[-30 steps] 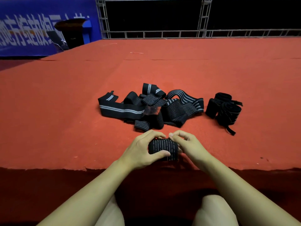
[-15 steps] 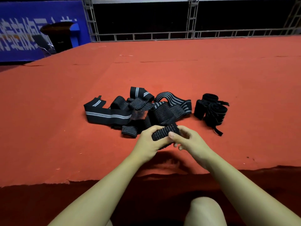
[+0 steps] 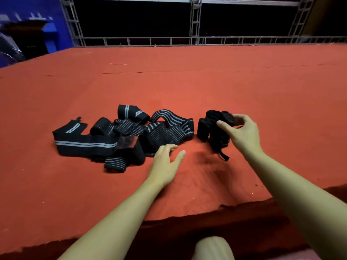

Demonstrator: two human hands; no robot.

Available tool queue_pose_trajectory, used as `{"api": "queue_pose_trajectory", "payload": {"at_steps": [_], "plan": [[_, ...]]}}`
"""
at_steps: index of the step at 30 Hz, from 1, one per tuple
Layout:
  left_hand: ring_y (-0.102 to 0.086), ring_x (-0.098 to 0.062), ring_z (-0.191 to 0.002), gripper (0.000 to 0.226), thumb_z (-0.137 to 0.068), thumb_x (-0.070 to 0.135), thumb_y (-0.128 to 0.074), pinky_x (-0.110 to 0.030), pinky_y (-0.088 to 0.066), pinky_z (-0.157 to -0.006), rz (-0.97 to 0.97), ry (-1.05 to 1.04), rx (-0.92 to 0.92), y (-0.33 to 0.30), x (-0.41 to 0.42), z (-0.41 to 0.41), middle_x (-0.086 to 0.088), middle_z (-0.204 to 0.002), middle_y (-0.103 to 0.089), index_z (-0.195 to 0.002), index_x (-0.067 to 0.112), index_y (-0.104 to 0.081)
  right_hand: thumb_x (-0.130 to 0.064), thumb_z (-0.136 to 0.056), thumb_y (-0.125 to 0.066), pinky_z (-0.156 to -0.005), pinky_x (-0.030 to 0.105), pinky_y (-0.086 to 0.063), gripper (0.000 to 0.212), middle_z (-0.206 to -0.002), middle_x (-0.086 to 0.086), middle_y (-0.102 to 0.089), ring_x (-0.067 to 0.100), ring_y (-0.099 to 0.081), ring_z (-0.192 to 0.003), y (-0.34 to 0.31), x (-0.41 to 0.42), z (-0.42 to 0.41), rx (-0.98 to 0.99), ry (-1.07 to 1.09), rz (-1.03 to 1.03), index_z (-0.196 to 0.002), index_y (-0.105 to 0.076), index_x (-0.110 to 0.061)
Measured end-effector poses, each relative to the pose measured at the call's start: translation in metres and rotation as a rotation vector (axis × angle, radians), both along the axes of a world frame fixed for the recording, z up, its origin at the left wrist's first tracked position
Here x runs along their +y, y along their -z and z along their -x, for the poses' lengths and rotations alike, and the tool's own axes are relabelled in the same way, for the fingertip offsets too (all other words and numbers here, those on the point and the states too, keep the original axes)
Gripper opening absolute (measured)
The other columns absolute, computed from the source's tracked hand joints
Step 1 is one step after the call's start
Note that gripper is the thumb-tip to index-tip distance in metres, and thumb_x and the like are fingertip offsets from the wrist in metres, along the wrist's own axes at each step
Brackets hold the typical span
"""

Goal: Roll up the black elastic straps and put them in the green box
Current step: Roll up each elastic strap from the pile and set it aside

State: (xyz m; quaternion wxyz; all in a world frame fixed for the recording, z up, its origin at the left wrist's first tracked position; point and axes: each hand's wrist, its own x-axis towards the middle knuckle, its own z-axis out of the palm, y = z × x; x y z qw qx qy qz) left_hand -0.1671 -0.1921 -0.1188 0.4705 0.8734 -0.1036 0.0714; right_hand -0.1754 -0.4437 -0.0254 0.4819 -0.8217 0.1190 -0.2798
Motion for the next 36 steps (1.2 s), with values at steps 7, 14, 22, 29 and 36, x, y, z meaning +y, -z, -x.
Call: {"api": "queue_pose_trajectory", "payload": {"at_steps": [7,14,22,29,36], "plan": [[-0.043,-0.016,-0.124,0.045,-0.099,0.053,-0.054,-0.035,-0.031,-0.11,-0.384,-0.124,-0.177,0.011,-0.002,-0.018,0.007,-0.133,-0.046,-0.135,0.027,-0.054,-0.054,-0.078,-0.082,-0.091,0.034,-0.054,0.049,-0.109,-0.009,-0.073,0.01,-0.067,-0.104,-0.004,-0.013,-0.05,0.147,-0.14,0.155,-0.116,-0.072,-0.024],[-0.048,-0.017,-0.112,0.036,-0.093,0.047,-0.064,-0.037,-0.042,-0.101,-0.43,-0.161,-0.335,0.017,0.008,-0.027,0.006,-0.123,-0.051,-0.122,0.026,-0.061,-0.067,-0.08,-0.069,-0.098,0.041,-0.042,0.06,-0.122,0.0,-0.066,0.028,-0.051,-0.119,0.032,0.006,-0.069,0.264,-0.116,0.799,-0.125,-0.07,-0.028],[-0.051,-0.018,-0.108,0.033,-0.091,0.045,-0.068,-0.04,-0.049,-0.093,-0.433,-0.189,-0.403,0.016,0.03,-0.03,0.005,-0.12,-0.054,-0.114,0.022,-0.065,-0.073,-0.078,-0.068,-0.102,0.043,-0.036,0.075,-0.135,0.005,-0.054,0.033,-0.041,-0.125,0.029,0.018,-0.069,0.253,-0.059,0.897,-0.135,-0.061,-0.026],[-0.058,-0.022,-0.091,0.024,-0.092,0.03,-0.071,-0.038,-0.052,-0.083,-0.357,-0.126,-0.75,0.002,0.057,-0.012,-0.001,-0.105,-0.061,-0.106,0.012,-0.068,-0.066,-0.084,-0.067,-0.101,0.045,-0.041,0.056,-0.127,0.001,-0.059,0.029,-0.048,-0.121,0.006,0.08,-0.061,0.08,-0.252,0.877,-0.124,-0.066,-0.026],[-0.055,-0.026,-0.099,0.021,-0.085,0.02,-0.08,-0.042,-0.048,-0.093,-0.272,-0.468,-0.507,-0.009,0.12,-0.017,-0.003,-0.106,-0.057,-0.104,0.016,-0.071,-0.042,-0.094,-0.069,-0.094,0.035,-0.052,0.031,-0.111,-0.005,-0.072,0.013,-0.066,-0.104,0.012,0.175,-0.056,0.178,-0.633,0.503,-0.117,-0.069,-0.022]]}}
